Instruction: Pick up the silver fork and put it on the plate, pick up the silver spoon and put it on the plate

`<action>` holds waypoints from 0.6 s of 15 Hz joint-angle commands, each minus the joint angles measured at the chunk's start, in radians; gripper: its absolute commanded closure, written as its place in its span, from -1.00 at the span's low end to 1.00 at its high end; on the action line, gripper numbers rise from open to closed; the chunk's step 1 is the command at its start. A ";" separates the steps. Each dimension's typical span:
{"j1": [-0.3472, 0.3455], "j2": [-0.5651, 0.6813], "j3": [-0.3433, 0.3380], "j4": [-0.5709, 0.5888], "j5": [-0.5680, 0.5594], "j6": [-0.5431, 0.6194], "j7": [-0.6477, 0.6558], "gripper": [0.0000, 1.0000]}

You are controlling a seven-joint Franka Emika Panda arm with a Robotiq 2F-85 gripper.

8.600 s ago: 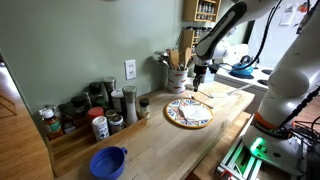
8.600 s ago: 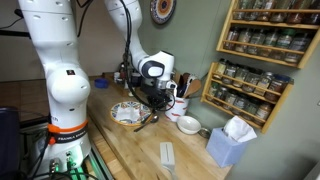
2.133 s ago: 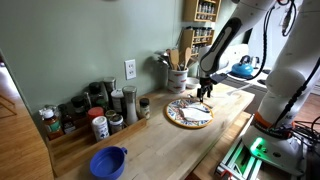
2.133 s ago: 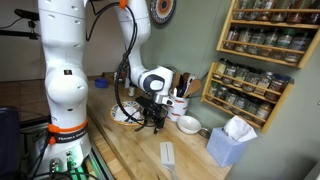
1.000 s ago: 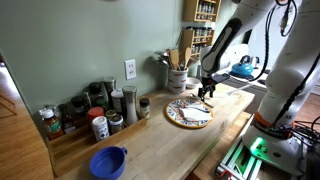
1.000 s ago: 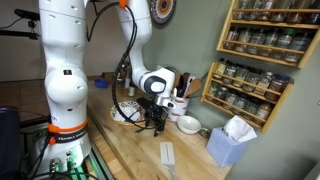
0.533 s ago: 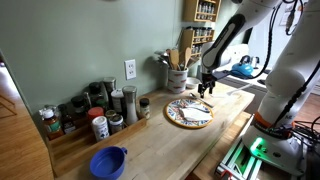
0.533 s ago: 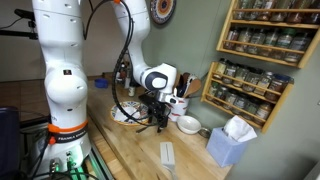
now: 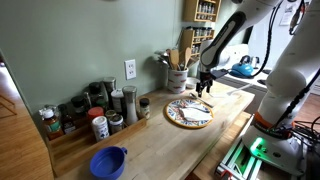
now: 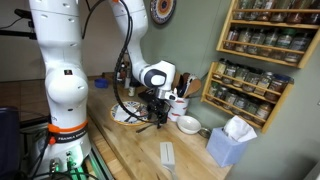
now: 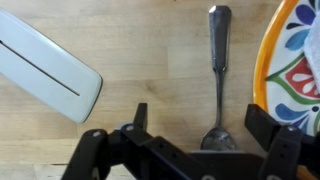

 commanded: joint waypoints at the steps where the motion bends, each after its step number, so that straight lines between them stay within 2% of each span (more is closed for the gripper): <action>1: 0.016 0.019 0.008 0.000 0.046 -0.011 -0.035 -1.00; 5: 0.019 0.052 0.014 0.000 0.046 0.003 -0.029 -0.97; 7: 0.016 0.068 0.015 0.001 0.024 0.005 0.003 -0.90; 9: 0.014 0.078 0.014 0.001 0.020 0.010 0.011 -0.73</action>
